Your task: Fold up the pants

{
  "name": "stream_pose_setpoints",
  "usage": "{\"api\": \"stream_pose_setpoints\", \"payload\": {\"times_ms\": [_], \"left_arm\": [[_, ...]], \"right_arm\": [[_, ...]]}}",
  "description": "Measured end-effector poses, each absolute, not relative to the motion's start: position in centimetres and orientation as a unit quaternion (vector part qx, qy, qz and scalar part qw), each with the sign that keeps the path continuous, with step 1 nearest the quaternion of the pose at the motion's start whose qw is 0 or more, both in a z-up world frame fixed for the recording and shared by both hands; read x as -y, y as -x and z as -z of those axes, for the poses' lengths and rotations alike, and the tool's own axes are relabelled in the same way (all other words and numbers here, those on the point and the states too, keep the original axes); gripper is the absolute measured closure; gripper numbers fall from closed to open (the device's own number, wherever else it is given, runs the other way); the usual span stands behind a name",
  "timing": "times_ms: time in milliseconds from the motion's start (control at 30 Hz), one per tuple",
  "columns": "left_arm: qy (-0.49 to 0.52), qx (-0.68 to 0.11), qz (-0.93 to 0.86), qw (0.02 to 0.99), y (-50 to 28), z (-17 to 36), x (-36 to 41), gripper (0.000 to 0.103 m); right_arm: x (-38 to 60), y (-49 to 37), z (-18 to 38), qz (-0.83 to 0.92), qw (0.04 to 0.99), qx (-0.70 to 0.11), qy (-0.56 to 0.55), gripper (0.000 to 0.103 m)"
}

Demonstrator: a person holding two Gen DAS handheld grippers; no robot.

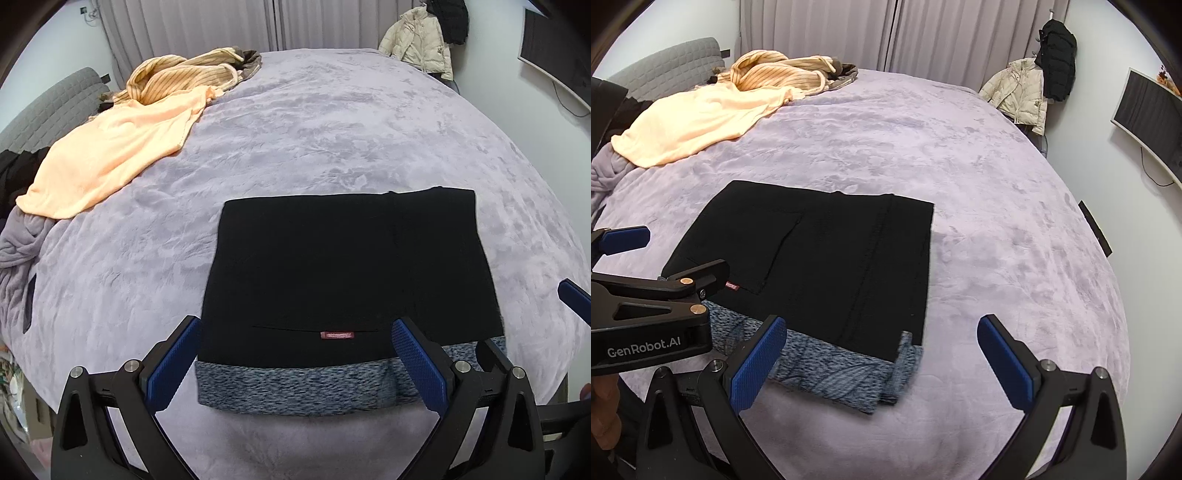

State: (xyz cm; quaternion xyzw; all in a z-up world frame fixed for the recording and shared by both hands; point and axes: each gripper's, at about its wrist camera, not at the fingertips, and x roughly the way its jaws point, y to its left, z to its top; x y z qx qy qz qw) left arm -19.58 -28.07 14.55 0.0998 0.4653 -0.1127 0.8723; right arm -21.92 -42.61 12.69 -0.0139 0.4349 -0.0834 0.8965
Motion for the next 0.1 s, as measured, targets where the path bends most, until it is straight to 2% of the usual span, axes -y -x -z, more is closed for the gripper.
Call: {"api": "stream_pose_setpoints", "payload": {"times_ms": [100], "left_arm": [[-0.117, -0.467, 0.138, 0.866, 20.1, -14.8, 32.0, 0.001]], "right_arm": [[46.1, 22.7, -12.6, 0.103, 0.897, -0.430, 0.003, 0.000]]}}
